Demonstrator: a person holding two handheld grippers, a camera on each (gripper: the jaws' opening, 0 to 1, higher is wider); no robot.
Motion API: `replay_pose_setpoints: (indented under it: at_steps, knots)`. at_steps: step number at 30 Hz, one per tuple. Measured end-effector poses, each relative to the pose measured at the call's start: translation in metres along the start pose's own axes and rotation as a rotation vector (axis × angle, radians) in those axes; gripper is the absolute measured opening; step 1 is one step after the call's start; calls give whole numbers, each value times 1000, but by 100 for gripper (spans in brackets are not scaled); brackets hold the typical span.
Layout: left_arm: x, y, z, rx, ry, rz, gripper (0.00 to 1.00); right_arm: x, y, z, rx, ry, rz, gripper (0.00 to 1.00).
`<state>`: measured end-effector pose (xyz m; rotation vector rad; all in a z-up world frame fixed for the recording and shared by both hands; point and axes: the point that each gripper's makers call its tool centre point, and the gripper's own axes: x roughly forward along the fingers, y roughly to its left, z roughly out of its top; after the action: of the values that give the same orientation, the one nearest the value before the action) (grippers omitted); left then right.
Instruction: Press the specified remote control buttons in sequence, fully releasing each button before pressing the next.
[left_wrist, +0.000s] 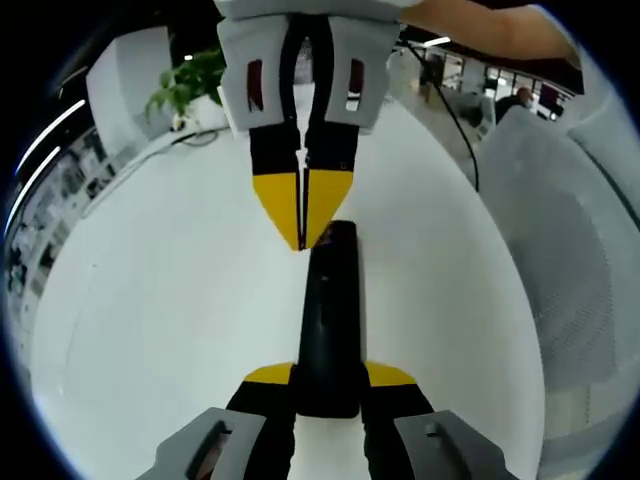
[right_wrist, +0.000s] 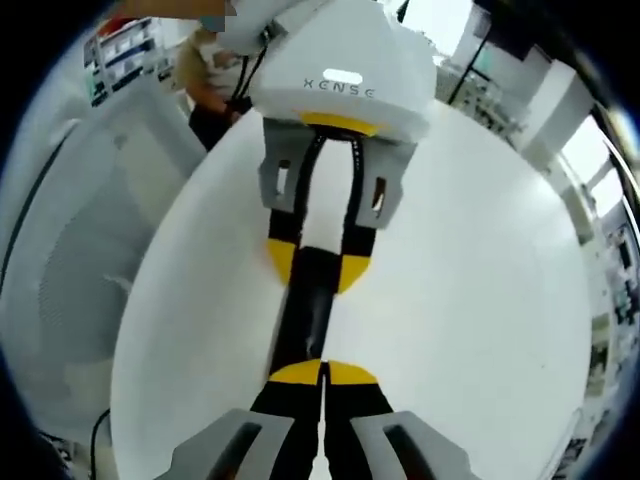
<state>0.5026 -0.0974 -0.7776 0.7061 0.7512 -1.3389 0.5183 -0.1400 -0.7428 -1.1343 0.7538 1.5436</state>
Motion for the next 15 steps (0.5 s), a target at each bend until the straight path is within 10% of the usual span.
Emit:
replay_pose_setpoints:
  at_steps: [15]
  knots:
    - [0, 0, 0, -6, -10, 3, 24, 15, 2, -1, -14, 6, 50, 0]
